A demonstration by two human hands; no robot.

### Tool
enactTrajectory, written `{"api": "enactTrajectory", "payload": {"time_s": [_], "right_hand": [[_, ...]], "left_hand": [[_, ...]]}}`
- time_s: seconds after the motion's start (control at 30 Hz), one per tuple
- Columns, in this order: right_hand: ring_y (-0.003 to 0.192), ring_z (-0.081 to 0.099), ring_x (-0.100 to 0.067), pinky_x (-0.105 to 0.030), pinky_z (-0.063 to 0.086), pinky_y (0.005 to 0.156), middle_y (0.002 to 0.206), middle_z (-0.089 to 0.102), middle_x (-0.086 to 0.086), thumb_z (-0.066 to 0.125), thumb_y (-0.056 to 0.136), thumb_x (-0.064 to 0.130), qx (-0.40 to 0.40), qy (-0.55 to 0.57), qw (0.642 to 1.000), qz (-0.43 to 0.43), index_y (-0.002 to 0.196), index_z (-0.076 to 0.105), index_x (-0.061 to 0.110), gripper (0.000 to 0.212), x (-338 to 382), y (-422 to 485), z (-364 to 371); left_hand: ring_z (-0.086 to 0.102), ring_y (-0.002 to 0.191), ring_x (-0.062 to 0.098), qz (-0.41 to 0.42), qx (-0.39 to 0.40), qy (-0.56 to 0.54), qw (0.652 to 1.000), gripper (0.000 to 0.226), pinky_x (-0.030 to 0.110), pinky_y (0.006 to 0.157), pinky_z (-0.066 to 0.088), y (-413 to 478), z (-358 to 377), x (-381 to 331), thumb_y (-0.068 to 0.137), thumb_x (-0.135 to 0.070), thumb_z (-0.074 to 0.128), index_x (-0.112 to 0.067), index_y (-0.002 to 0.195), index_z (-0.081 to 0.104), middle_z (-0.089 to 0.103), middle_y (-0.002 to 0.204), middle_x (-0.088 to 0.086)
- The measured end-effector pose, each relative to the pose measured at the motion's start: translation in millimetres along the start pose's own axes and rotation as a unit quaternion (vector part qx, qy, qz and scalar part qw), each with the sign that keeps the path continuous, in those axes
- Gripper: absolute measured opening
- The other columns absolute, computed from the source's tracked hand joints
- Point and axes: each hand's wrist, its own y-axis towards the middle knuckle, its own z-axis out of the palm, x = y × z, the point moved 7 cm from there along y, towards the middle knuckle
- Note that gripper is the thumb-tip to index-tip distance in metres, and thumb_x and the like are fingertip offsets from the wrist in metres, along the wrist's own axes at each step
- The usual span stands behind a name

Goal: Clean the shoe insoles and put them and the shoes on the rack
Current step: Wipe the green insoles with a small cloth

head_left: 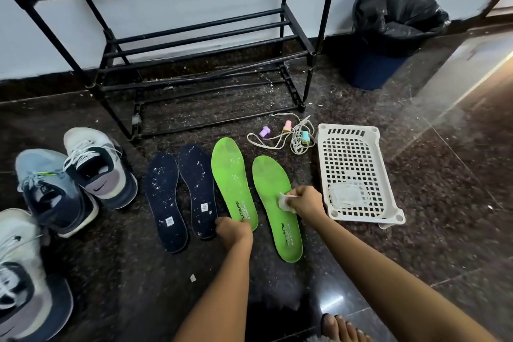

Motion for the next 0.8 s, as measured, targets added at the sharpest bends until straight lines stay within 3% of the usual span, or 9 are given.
{"api": "enactTrajectory", "payload": {"time_s": [0.07, 0.2, 0.27, 0.4, 0.47, 0.53, 0.6, 0.7, 0.8], "right_hand": [[0.059, 0.055, -0.007, -0.010, 0.042, 0.048, 0.065, 0.063, 0.001, 0.072, 0.076, 0.018, -0.008, 0.010, 1.000, 0.000, 0.078, 0.069, 0.009, 0.010, -2, -1, -2], [0.060, 0.060, -0.014, -0.027, 0.053, 0.064, 0.069, 0.069, -0.008, 0.071, 0.076, 0.019, -0.012, 0.028, 1.000, -0.006, 0.074, 0.069, 0.011, 0.009, -4, -4, -2], [0.058, 0.058, -0.012, -0.025, 0.050, 0.060, 0.066, 0.067, -0.004, 0.071, 0.077, 0.018, -0.024, 0.034, 0.999, -0.009, 0.073, 0.068, 0.013, 0.007, -1, -8, -5], [0.057, 0.057, -0.011, -0.019, 0.047, 0.054, 0.066, 0.064, 0.000, 0.071, 0.078, 0.013, -0.037, 0.060, 0.997, -0.020, 0.074, 0.066, 0.014, 0.006, 11, -20, -16], [0.065, 0.062, -0.016, -0.027, 0.052, 0.064, 0.074, 0.069, -0.005, 0.072, 0.077, 0.011, -0.035, 0.073, 0.996, -0.027, 0.073, 0.067, 0.017, 0.008, 23, -24, -24], [0.068, 0.063, -0.019, -0.033, 0.053, 0.069, 0.078, 0.071, -0.008, 0.072, 0.076, 0.009, -0.028, 0.082, 0.995, -0.040, 0.072, 0.067, 0.018, 0.011, 44, -30, -34], [0.063, 0.061, -0.018, -0.034, 0.052, 0.065, 0.079, 0.072, -0.012, 0.072, 0.076, 0.007, -0.016, 0.091, 0.994, -0.051, 0.072, 0.068, 0.016, 0.011, 70, -37, -45], [0.055, 0.056, -0.018, -0.027, 0.045, 0.052, 0.074, 0.068, -0.014, 0.070, 0.076, 0.004, 0.001, 0.113, 0.991, -0.066, 0.072, 0.067, 0.014, 0.011, 110, -52, -63], [0.060, 0.059, -0.022, -0.030, 0.048, 0.055, 0.075, 0.067, -0.012, 0.070, 0.076, 0.005, 0.008, 0.118, 0.989, -0.094, 0.068, 0.067, 0.014, 0.013, 153, -76, -85]], "left_hand": [[0.062, 0.106, 0.045, -0.004, 0.005, 0.002, 1.000, 0.053, 0.050, 0.086, 0.054, -1, -1, -3, 0.079, -0.012, 0.080, 0.005, 0.115, 0.045, 0.057, 0.123, 0.030], [0.063, 0.106, 0.044, 0.000, 0.029, 0.001, 1.000, 0.058, 0.048, 0.084, 0.053, 3, 0, -4, 0.076, -0.008, 0.082, 0.003, 0.118, 0.043, 0.057, 0.123, 0.029], [0.066, 0.097, 0.038, 0.002, 0.061, -0.029, 0.998, 0.054, 0.045, 0.084, 0.056, 10, 3, -1, 0.076, -0.009, 0.080, -0.001, 0.118, 0.047, 0.060, 0.119, 0.024], [0.057, 0.072, 0.018, -0.043, 0.171, -0.213, 0.961, 0.024, 0.030, 0.062, 0.053, -1, 2, -8, 0.088, -0.006, 0.063, -0.010, 0.111, 0.060, 0.063, 0.094, 0.009], [0.058, 0.078, 0.021, -0.066, 0.226, -0.298, 0.925, 0.017, 0.032, 0.068, 0.053, -12, -4, -21, 0.092, 0.001, 0.055, -0.009, 0.104, 0.059, 0.063, 0.095, 0.011], [0.061, 0.092, 0.032, -0.059, 0.261, -0.352, 0.897, 0.024, 0.042, 0.074, 0.055, -25, -19, -37, 0.092, 0.010, 0.045, -0.002, 0.111, 0.054, 0.060, 0.110, 0.020], [0.060, 0.103, 0.042, -0.041, 0.287, -0.383, 0.877, 0.042, 0.048, 0.075, 0.054, -38, -36, -53, 0.088, 0.019, 0.033, 0.003, 0.124, 0.046, 0.053, 0.123, 0.027], [0.061, 0.104, 0.043, -0.004, 0.332, -0.390, 0.859, 0.053, 0.052, 0.082, 0.052, -62, -59, -75, 0.081, 0.023, 0.020, 0.002, 0.122, 0.047, 0.056, 0.118, 0.026], [0.064, 0.099, 0.034, 0.028, 0.358, -0.387, 0.850, 0.054, 0.044, 0.080, 0.053, -91, -87, -99, 0.080, 0.020, 0.019, 0.004, 0.122, 0.050, 0.062, 0.111, 0.025]]}}
